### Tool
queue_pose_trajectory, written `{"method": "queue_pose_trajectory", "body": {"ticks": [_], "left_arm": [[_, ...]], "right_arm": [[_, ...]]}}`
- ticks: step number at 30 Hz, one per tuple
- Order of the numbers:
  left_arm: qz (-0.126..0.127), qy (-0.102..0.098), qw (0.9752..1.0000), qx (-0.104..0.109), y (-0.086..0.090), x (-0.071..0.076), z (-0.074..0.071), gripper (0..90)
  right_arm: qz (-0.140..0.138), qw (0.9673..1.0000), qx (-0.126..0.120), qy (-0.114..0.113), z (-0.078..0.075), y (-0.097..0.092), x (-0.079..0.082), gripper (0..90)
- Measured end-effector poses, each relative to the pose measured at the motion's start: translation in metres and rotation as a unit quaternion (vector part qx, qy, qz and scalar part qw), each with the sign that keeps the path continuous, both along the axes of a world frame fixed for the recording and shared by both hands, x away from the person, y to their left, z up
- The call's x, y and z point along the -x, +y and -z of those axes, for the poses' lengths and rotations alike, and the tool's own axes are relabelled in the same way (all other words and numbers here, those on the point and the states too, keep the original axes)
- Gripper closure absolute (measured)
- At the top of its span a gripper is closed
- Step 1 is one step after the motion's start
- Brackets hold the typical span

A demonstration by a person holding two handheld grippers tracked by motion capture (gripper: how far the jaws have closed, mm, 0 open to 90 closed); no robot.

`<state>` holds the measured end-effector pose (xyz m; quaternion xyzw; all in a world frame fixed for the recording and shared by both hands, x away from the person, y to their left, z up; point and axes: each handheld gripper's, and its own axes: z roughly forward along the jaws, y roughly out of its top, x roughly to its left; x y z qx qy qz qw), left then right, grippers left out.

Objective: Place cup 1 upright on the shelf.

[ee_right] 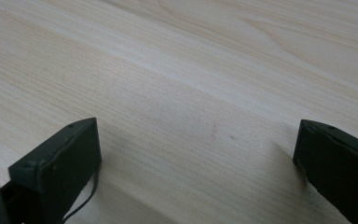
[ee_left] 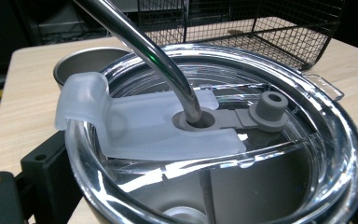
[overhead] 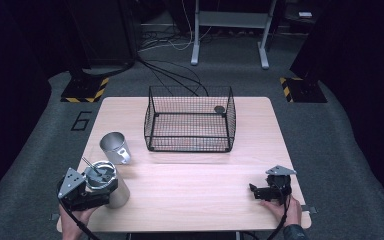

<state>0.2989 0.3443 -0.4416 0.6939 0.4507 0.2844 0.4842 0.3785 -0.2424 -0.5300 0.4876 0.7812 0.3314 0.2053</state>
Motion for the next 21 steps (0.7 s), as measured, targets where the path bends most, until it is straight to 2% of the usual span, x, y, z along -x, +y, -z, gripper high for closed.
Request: {"method": "queue_pose_trajectory", "body": {"ticks": [1, 5, 7, 13, 14, 21], "left_arm": [[0.001, 0.000, 1.0000, -0.002, 0.000, 0.000, -0.002, 3.6], [0.005, -0.008, 1.0000, -0.003, -0.001, 0.000, -0.009, 3.6], [0.013, -0.008, 0.9998, -0.010, -0.004, 0.000, -0.015, 3.6], [0.013, -0.008, 0.9998, -0.010, -0.004, 0.000, -0.015, 3.6], [0.027, -0.013, 0.9994, -0.020, -0.011, -0.003, -0.022, 3.6], [0.043, -0.013, 0.9987, -0.026, -0.022, -0.008, -0.027, 3.6]], "right_arm": [[-0.008, 0.9999, 0.005, -0.008, 0.001, 0.001, -0.002, 0.0], [-0.009, 0.9999, 0.002, -0.004, 0.000, 0.001, -0.002, 0.0], [-0.007, 1.0000, 0.003, -0.007, 0.001, 0.001, -0.002, 0.0], [-0.007, 1.0000, 0.003, -0.007, 0.001, 0.001, -0.002, 0.0], [-0.007, 1.0000, 0.003, -0.007, 0.001, 0.001, -0.002, 0.0], [-0.002, 1.0000, 0.000, -0.004, 0.000, 0.001, -0.001, 0.0]]}}
